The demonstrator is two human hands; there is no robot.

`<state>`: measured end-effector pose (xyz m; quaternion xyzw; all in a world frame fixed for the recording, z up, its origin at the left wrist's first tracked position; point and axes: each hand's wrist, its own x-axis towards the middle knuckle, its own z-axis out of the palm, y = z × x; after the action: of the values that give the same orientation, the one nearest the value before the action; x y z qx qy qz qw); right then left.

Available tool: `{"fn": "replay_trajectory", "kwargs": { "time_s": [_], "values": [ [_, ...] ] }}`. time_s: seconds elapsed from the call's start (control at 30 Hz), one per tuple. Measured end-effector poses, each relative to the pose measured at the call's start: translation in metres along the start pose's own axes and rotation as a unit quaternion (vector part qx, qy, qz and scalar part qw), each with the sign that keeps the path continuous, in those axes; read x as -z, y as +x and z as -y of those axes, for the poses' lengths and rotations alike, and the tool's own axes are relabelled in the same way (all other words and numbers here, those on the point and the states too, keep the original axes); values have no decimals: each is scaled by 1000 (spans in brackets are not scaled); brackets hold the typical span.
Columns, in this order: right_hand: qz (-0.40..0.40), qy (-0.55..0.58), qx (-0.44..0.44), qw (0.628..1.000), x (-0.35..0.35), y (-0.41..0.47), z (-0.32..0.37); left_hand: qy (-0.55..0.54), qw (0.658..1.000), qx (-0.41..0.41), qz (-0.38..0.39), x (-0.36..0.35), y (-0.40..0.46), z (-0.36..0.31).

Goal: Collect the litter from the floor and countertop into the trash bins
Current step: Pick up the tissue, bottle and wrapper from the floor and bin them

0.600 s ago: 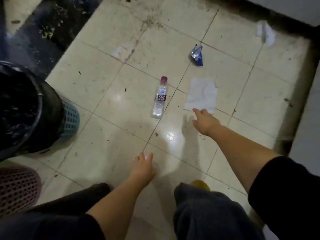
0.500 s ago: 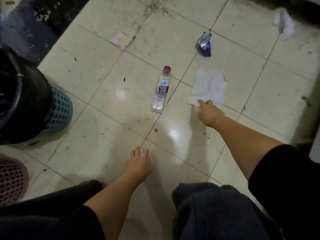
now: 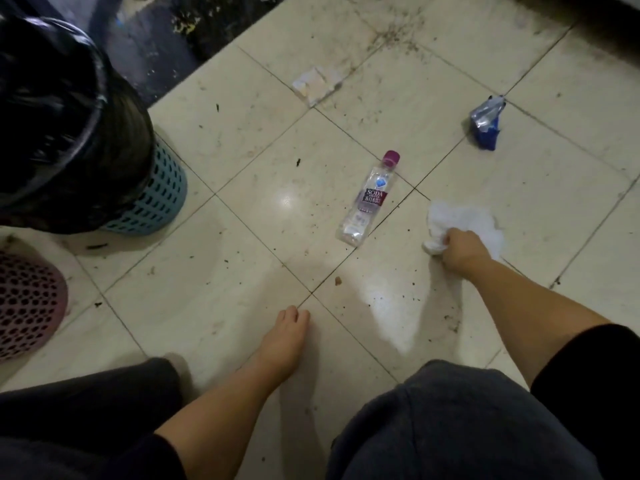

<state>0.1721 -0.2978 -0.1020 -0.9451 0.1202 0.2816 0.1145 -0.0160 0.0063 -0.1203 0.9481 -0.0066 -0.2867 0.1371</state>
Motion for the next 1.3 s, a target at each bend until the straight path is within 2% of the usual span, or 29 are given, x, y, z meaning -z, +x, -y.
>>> {"fn": "replay_trajectory", "kwargs": {
  "time_s": [0.13, 0.27, 0.4, 0.5, 0.57, 0.67, 0.7, 0.77, 0.83, 0.87, 0.93, 1.0, 1.07, 1.17, 1.3],
  "values": [
    [-114, 69, 40, 990, 41, -10, 42, 9, 994, -53, -97, 66, 42, -3],
    [-178, 141, 151, 962, 106, -29, 134, 7, 970, -82, -228, 202, 74, 12],
    [-227, 165, 285, 916, 149, -62, 249, 18, 935, -127, -331, 340, 65, 52],
    [-263, 169, 386, 868, 159, -92, 345, -2, 910, -86, -406, 401, 46, 110],
    [-276, 178, 453, 829, 154, -112, 407, -48, 907, -35, -417, 420, 38, 159],
    [-254, 181, 529, 789, 132, -132, 492, -85, 910, 10, -407, 432, 33, 237],
    [-232, 165, 539, 793, 124, -134, 517, -87, 912, 21, -400, 433, 35, 261],
    [-148, 74, 536, 828, 101, -130, 559, -73, 936, 57, -340, 430, 42, 299],
    [-29, -96, 488, 867, 79, -124, 595, -31, 976, 82, -200, 421, 53, 324],
    [23, -187, 445, 876, 68, -119, 609, 2, 991, 73, -114, 414, 59, 330],
    [100, -305, 385, 865, 54, -118, 626, 67, 996, 44, 35, 398, 72, 336],
    [184, -328, 367, 851, 40, -111, 627, 104, 986, 37, 127, 381, 84, 340],
    [236, -297, 316, 870, 21, -100, 619, 83, 979, 41, 180, 369, 90, 346],
    [254, -265, 270, 890, 13, -91, 612, 47, 983, 28, 176, 366, 87, 347],
    [198, -114, 297, 927, 72, -90, 622, 44, 997, -30, 57, 412, 87, 336]
  ]
}}
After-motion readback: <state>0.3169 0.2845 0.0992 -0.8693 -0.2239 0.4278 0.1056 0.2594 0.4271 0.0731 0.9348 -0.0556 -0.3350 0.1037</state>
